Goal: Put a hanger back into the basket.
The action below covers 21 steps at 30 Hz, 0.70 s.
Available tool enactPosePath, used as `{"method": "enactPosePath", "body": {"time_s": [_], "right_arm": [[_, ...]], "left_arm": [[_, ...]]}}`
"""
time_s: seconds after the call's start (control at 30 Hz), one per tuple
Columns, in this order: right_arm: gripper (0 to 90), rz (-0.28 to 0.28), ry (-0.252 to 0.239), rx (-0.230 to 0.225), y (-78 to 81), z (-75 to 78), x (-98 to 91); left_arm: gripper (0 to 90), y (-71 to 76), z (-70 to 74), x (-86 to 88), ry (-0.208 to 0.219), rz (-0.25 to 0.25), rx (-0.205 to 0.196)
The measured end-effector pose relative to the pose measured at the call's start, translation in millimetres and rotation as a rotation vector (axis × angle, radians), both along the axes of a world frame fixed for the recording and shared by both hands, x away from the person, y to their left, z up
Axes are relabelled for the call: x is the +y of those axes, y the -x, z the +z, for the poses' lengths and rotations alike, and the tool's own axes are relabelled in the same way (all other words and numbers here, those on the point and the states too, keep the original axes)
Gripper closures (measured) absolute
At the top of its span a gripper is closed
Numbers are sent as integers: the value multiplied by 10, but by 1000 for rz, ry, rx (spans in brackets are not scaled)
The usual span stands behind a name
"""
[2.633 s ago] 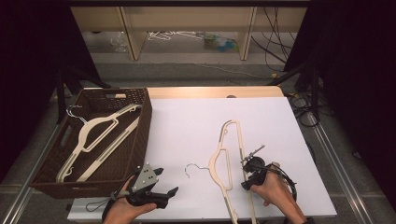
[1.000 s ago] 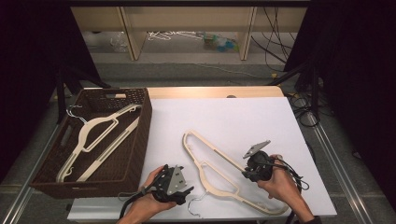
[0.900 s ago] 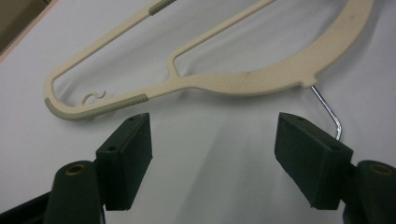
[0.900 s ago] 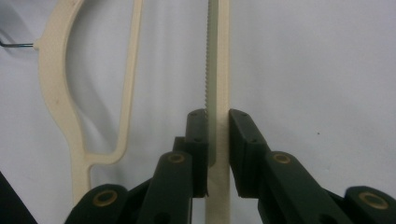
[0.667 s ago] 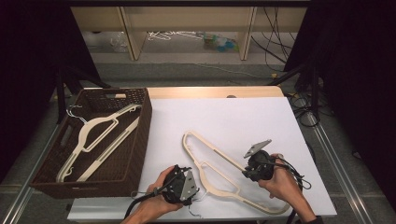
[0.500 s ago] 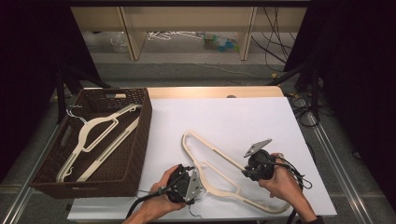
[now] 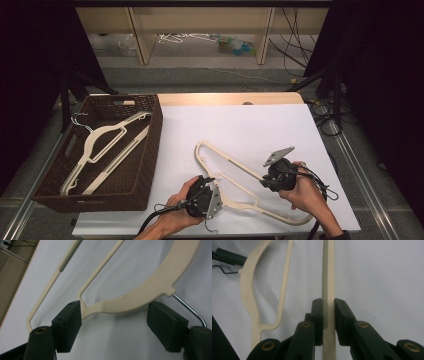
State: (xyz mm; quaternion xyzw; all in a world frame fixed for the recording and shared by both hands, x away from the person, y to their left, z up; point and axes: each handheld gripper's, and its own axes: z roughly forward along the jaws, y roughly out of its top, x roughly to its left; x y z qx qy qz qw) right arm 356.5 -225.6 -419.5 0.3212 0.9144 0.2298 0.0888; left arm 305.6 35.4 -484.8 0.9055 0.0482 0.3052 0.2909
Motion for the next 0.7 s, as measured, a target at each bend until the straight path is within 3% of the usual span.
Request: {"method": "enactPosePath", "body": {"time_s": [0.1, 0.13, 0.17, 0.2, 0.33, 0.37, 0.43, 0.5, 0.6, 0.7], "right_arm": [[792, 8, -18, 8, -14, -7, -25], [792, -7, -17, 14, -9, -6, -27], [792, 7, -29, 18, -18, -15, -35], [792, 13, -33, 19, -22, -24, -37], [791, 11, -30, 28, -25, -46, -33], [790, 15, -34, 30, -29, -51, -37], [790, 15, -27, 32, -31, -63, -45], [790, 17, -29, 39, -37, -77, -55], [790, 22, -31, 47, -50, -101, -71], [790, 30, -36, 56, -59, -124, -86]], "left_arm": [[277, 4, 0, 4, 3, -11, -1], [277, 8, 11, 5, -3, -19, -26], [278, 11, 11, 1, 3, -33, -20], [279, 15, 24, 1, 7, -40, -42], [301, 28, 36, -1, 11, -81, -19], [330, 25, 55, 4, 8, -97, -35], [379, 39, 66, 8, 10, -124, -27], [443, 57, 105, 10, 7, -175, -56], [549, 87, 138, 2, 1, -223, -46], [595, 114, 163, -1, -15, -264, -54]]}}
